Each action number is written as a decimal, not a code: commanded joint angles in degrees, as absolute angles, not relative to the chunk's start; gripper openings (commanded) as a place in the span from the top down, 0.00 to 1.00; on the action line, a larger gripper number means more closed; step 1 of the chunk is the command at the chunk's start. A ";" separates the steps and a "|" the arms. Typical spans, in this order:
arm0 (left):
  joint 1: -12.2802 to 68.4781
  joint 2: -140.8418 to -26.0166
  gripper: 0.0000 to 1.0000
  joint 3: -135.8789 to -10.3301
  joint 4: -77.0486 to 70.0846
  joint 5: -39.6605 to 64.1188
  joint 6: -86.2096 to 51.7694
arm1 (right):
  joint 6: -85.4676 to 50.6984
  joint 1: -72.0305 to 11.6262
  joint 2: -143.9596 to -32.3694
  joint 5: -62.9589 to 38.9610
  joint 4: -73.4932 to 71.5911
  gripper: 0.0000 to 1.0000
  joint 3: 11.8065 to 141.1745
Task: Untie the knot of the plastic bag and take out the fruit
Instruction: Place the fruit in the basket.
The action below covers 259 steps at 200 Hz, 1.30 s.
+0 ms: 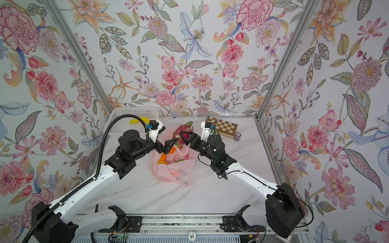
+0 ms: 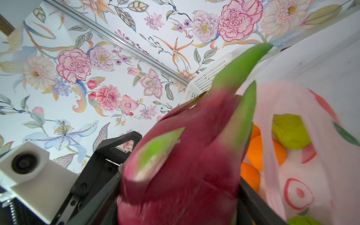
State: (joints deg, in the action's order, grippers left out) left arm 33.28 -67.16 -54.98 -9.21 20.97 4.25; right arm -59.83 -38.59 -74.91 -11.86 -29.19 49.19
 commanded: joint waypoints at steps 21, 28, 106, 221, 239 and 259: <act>35.59 -69.74 0.01 -55.88 -12.75 20.63 16.26 | -63.38 -39.29 -74.24 -13.34 -33.05 0.62 51.00; 35.98 -70.22 0.01 -56.10 -12.66 20.65 17.02 | -63.37 -39.61 -74.18 -13.46 -33.13 0.62 51.03; 37.09 -74.68 0.14 -58.57 -12.70 19.25 19.03 | -63.26 -41.65 -73.48 -13.82 -32.54 0.62 51.36; 36.10 -75.49 0.69 -64.04 -10.81 6.33 11.97 | -58.63 -41.75 -65.69 -5.61 -30.62 0.01 46.79; 34.35 -75.95 0.74 -65.81 -11.07 3.41 10.54 | -58.14 -41.49 -63.73 -4.34 -30.06 0.01 45.67; 30.88 -77.26 0.75 -68.38 -10.44 2.09 6.78 | -57.66 -41.40 -62.09 -3.39 -29.50 0.01 44.75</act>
